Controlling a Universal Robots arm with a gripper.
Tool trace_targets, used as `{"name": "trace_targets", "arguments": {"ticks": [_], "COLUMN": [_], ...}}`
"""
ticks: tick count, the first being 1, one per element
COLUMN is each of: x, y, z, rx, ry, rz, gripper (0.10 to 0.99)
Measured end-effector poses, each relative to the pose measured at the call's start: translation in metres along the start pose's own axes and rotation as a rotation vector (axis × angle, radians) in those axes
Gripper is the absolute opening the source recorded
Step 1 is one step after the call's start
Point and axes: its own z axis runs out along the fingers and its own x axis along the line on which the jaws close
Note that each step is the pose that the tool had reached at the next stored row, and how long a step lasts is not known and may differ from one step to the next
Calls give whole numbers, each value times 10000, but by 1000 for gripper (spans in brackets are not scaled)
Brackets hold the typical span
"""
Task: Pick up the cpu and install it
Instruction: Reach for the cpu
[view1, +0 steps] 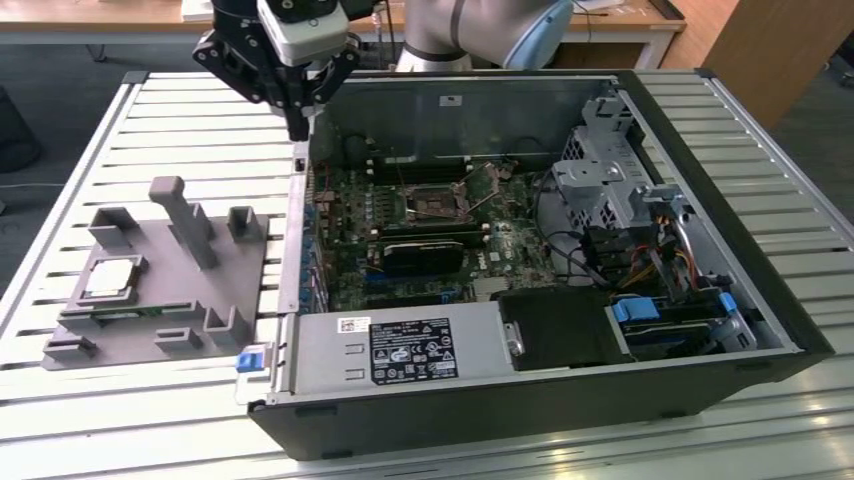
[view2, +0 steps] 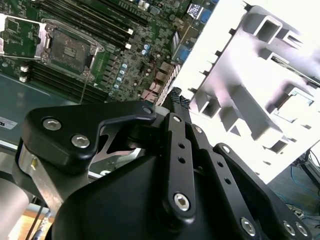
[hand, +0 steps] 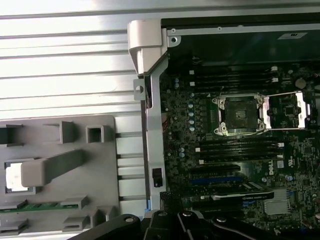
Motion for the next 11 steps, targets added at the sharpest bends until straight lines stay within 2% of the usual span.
{"name": "trace_targets", "arguments": {"ticks": [11], "x": [85], "y": [-7], "z": [7], "rx": [1], "ry": [4], "rz": [-1], "gripper": [106]}}
